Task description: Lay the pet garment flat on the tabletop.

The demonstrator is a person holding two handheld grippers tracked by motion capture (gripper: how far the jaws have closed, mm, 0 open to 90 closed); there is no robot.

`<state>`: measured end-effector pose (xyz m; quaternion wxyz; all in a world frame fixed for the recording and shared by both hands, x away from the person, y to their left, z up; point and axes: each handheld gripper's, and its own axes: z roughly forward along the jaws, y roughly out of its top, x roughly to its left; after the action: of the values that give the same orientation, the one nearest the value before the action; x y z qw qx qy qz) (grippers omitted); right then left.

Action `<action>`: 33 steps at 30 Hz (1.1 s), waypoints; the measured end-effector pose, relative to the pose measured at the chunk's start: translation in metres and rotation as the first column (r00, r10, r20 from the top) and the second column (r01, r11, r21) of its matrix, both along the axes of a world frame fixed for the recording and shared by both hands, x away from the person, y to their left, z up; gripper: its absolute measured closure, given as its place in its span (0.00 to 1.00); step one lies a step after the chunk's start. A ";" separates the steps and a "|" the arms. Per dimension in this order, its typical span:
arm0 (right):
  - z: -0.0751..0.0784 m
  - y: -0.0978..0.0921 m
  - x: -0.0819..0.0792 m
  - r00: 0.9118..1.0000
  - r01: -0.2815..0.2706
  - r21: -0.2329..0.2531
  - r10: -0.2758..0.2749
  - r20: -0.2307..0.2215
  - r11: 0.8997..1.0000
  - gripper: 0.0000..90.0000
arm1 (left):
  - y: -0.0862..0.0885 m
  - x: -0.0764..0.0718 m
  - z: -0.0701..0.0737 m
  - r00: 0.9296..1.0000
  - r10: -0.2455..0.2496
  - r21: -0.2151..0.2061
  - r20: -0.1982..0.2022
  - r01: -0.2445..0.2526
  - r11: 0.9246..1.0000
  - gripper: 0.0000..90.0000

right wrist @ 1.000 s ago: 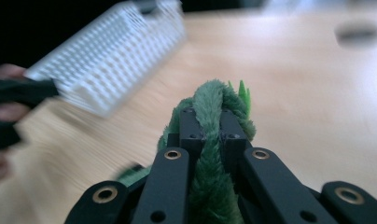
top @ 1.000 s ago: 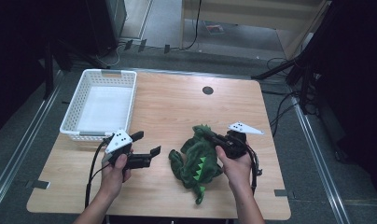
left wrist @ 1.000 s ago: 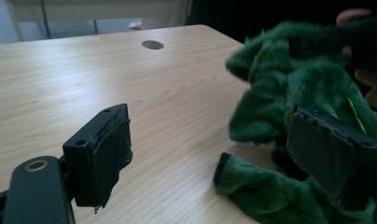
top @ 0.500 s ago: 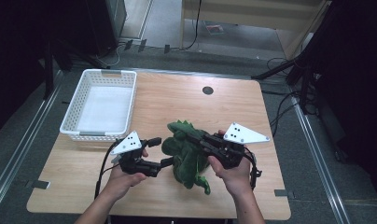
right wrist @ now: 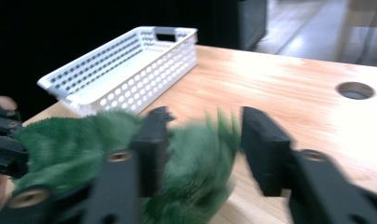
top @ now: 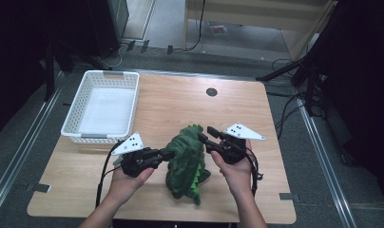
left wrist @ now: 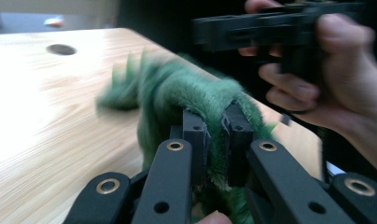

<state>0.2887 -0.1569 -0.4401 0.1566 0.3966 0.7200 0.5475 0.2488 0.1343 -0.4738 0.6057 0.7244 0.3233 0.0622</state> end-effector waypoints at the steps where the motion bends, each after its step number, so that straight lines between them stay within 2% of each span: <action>1: 0.002 -0.001 -0.001 1.000 0.010 0.004 -0.010 0.004 1.000 0.52 | 0.002 0.002 0.002 0.998 0.056 0.005 -0.030 -0.055 0.998 0.93; 2: 0.007 -0.001 -0.004 1.000 0.010 0.010 -0.010 0.010 1.000 0.51 | 0.002 0.002 0.002 0.998 0.056 0.005 -0.030 -0.055 0.998 0.93; 3: 0.007 -0.001 -0.004 1.000 0.010 0.010 -0.010 0.010 1.000 0.51 | 0.005 0.003 0.004 0.995 0.083 -0.004 -0.050 -0.084 0.996 0.93; 4: 0.016 0.004 -0.013 0.999 -0.038 0.017 0.037 0.035 0.999 0.52 | 0.010 0.005 0.007 0.989 0.130 -0.016 -0.073 -0.131 0.991 0.93; 5: 0.019 0.009 -0.019 0.996 -0.079 0.011 0.078 0.044 0.997 0.52 | 0.010 0.005 0.007 0.989 0.130 -0.016 -0.073 -0.131 0.991 0.92; 6: 0.019 0.009 -0.019 0.996 -0.079 0.011 0.078 0.044 0.997 0.52 | 0.013 0.006 0.010 0.986 0.150 -0.018 -0.078 -0.152 0.988 0.92; 7: 0.020 0.026 -0.031 0.989 -0.135 -0.049 0.137 0.052 0.990 0.51 | 0.016 0.005 0.015 0.980 0.181 -0.015 -0.080 -0.183 0.983 0.92; 9: 0.016 0.040 -0.038 0.982 -0.178 -0.071 0.181 0.048 0.981 0.51 | 0.019 0.003 0.020 0.973 0.217 -0.014 -0.080 -0.219 0.976 0.92; 10: 0.016 0.040 -0.038 0.982 -0.178 -0.071 0.181 0.048 0.981 0.51 | 0.019 0.003 0.020 0.973 0.217 -0.014 -0.080 -0.219 0.976 0.91; 11: 0.014 0.048 -0.041 0.977 -0.205 -0.078 0.209 0.037 0.976 0.50 | 0.020 0.002 0.023 0.968 0.239 -0.010 -0.079 -0.240 0.971 0.91; 12: 0.007 0.064 -0.046 0.971 -0.234 -0.099 0.238 0.024 0.967 0.45 | 0.021 0.000 0.028 0.963 0.263 0.005 -0.061 -0.263 0.965 0.91; 13: 0.004 0.071 -0.048 0.970 -0.237 -0.113 0.241 0.017 0.965 0.41 | 0.021 0.000 0.028 0.963 0.263 0.005 -0.061 -0.263 0.965 0.91; 14: 0.001 0.079 -0.049 0.972 -0.233 -0.128 0.236 0.008 0.964 0.36 | 0.018 -0.004 0.033 0.960 0.276 0.011 -0.047 -0.276 0.961 0.91; 15: 0.001 0.079 -0.049 0.972 -0.233 -0.128 0.236 0.008 0.964 0.36 | 0.018 -0.004 0.033 0.960 0.276 0.011 -0.047 -0.276 0.961 0.90; 16: -0.003 0.086 -0.049 0.972 -0.233 -0.142 0.235 0.002 0.962 0.32 | 0.016 -0.006 0.036 0.960 0.277 0.010 -0.042 -0.277 0.961 0.90; 17: -0.008 0.098 -0.052 0.981 -0.188 -0.182 0.193 0.010 0.965 0.19 | 0.009 -0.011 0.040 0.961 0.274 0.008 -0.029 -0.273 0.962 0.89; 19: -0.012 0.107 -0.053 0.991 -0.117 -0.227 0.129 0.037 0.967 0.18 | 0.004 -0.014 0.043 0.964 0.262 -0.004 -0.032 -0.263 0.965 0.89; 21: -0.015 0.109 -0.053 0.997 -0.039 -0.247 0.056 0.061 0.968 0.23 | 0.000 -0.017 0.045 0.969 0.244 -0.017 -0.039 -0.245 0.969 0.89; 22: -0.016 0.108 -0.052 0.997 -0.013 -0.248 0.033 0.074 0.969 0.29 | -0.001 -0.018 0.046 0.971 0.233 -0.025 -0.043 -0.235 0.972 0.88; 25: -0.018 0.098 -0.048 0.995 0.035 -0.240 -0.012 0.100 0.970 0.50 | -0.003 -0.020 0.048 0.976 0.213 -0.037 -0.049 -0.215 0.976 0.87; 26: -0.018 0.094 -0.046 0.995 0.046 -0.233 -0.023 0.100 0.971 0.61 | -0.003 -0.020 0.048 0.977 0.204 -0.049 -0.057 -0.207 0.977 0.86; 28: -0.019 0.083 -0.042 0.995 0.033 -0.195 -0.014 0.095 0.980 0.84 | -0.002 -0.019 0.048 0.980 0.187 -0.065 -0.062 -0.191 0.979 0.81; 30: -0.020 0.078 -0.041 0.995 0.021 -0.177 -0.004 0.096 0.984 0.88 | -0.001 -0.018 0.048 0.981 0.181 -0.077 -0.068 -0.186 0.980 0.67; 31: -0.019 0.073 -0.040 0.996 0.007 -0.158 0.008 0.090 0.987 0.90 | 0.002 -0.015 0.048 0.983 0.166 -0.100 -0.075 -0.173 0.980 0.67; 32: -0.018 0.062 -0.034 0.998 -0.043 -0.078 0.046 0.035 0.996 0.91 | 0.006 -0.012 0.046 0.985 0.147 -0.133 -0.087 -0.157 0.979 0.56; 33: -0.017 0.058 -0.032 0.999 -0.052 -0.043 0.053 0.015 0.998 0.92 | 0.009 -0.011 0.046 0.984 0.154 -0.127 -0.085 -0.164 0.978 0.53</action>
<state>0.2571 -0.0988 -0.4570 0.1566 0.3697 0.7403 0.5392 0.2381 0.1429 -0.4281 0.6334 0.6559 0.4060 0.0616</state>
